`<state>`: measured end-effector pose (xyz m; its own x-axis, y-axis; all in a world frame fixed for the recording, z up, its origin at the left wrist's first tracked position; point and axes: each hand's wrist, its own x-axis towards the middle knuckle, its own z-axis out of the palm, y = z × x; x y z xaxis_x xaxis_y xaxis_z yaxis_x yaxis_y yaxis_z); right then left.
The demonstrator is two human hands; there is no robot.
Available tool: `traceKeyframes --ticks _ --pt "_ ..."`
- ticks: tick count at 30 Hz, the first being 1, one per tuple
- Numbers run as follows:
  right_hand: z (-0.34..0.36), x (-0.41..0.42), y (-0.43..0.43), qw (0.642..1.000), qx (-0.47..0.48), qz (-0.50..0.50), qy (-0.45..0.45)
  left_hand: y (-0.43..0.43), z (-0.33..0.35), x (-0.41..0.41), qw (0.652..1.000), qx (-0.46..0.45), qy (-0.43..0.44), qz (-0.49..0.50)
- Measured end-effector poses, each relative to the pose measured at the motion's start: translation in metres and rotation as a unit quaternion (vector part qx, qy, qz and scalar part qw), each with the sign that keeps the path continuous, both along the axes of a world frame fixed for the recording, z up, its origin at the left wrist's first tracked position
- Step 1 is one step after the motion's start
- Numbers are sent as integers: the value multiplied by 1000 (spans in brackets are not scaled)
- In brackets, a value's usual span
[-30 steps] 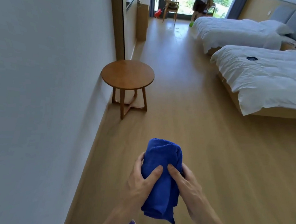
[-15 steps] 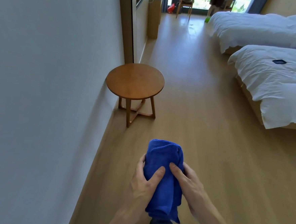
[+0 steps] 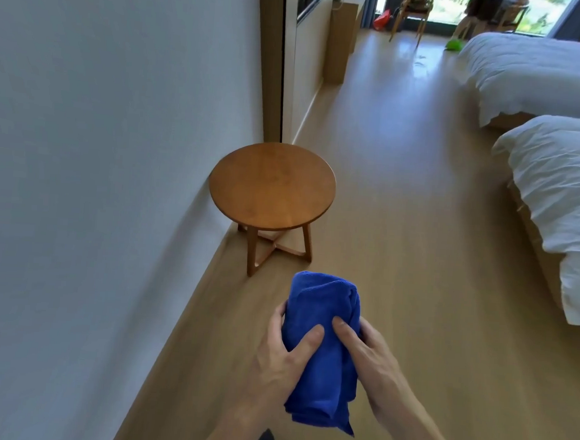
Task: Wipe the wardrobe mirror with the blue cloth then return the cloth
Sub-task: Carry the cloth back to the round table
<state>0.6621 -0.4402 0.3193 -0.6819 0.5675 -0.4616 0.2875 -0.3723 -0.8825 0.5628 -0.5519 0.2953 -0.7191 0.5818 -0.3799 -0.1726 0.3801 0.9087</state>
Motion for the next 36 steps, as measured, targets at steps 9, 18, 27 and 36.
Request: traceKeyframes --ticks 9,18,27,36 --pt "-9 -94 117 1000 17 -4 -16 123 -16 -96 1000 10 -13 11" --pt "11 -188 226 999 39 -22 -8 236 8 -199 999 18 -2 -39" --pt "-6 -264 309 997 36 56 -40 301 -9 -252 998 14 -36 52" --pt "-14 -336 450 965 45 251 -58 412 -23 -282 972 31 -68 225"
